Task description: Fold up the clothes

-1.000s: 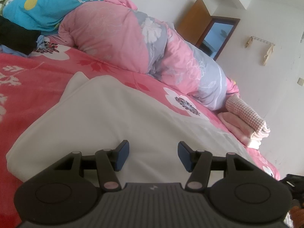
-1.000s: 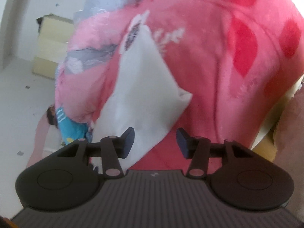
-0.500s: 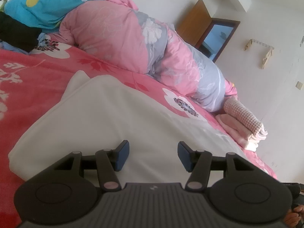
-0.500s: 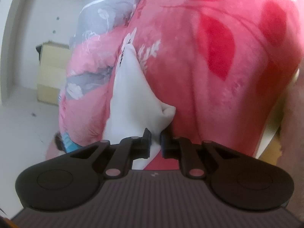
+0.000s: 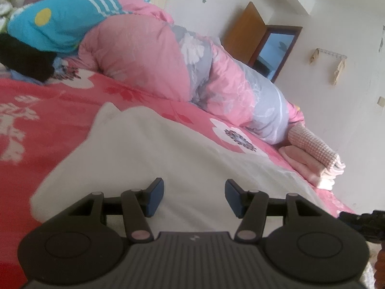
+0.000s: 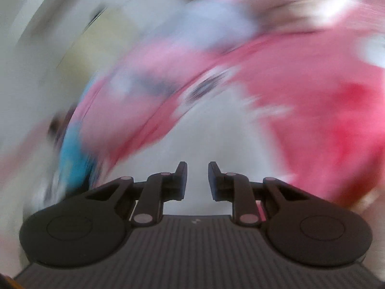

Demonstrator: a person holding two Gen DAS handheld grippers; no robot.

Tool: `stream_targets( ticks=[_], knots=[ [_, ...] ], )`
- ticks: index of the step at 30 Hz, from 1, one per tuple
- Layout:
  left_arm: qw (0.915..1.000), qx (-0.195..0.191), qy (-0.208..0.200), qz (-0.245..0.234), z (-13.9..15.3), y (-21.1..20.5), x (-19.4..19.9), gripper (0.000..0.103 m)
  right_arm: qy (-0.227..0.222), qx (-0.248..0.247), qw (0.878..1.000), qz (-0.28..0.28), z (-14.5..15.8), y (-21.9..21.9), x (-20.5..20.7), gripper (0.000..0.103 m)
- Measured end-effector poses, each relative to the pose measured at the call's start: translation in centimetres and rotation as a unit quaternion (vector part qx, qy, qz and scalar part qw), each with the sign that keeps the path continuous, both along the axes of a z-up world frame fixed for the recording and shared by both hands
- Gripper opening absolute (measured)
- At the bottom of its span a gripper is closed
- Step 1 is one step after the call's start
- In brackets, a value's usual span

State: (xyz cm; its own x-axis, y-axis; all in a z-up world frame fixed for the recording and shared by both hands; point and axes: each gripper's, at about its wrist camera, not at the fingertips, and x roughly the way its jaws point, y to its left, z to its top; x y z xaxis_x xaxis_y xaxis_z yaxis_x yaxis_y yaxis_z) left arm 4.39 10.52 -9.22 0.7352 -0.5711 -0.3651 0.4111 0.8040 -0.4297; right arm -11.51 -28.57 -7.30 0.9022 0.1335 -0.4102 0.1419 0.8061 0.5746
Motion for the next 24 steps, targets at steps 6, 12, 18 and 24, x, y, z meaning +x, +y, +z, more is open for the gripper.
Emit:
stream_targets(
  ticks=[6, 12, 18, 24],
  knots=[
    [0.9997, 0.004, 0.001, 0.022, -0.2, 1.5, -0.3, 0.058, 0.026, -0.185, 0.973, 0.135, -2.1, 8.4, 4.8, 0.016],
    [0.9996, 0.004, -0.002, 0.028, -0.1, 1.8, -0.3, 0.058, 0.059, -0.18, 0.982, 0.026, -2.6, 1.1, 1.5, 0.012],
    [0.9993, 0.007, -0.008, 0.035, 0.2, 1.7, -0.4, 0.058, 0.077, -0.153, 0.978, -0.12, -1.3, -4.6, -1.8, 0.01],
    [0.9984, 0.028, -0.033, 0.036, 0.7, 0.9, -0.9, 0.064, 0.009, -0.186, 0.983, -0.007, 0.3, -0.4, -0.5, 0.01]
  ],
)
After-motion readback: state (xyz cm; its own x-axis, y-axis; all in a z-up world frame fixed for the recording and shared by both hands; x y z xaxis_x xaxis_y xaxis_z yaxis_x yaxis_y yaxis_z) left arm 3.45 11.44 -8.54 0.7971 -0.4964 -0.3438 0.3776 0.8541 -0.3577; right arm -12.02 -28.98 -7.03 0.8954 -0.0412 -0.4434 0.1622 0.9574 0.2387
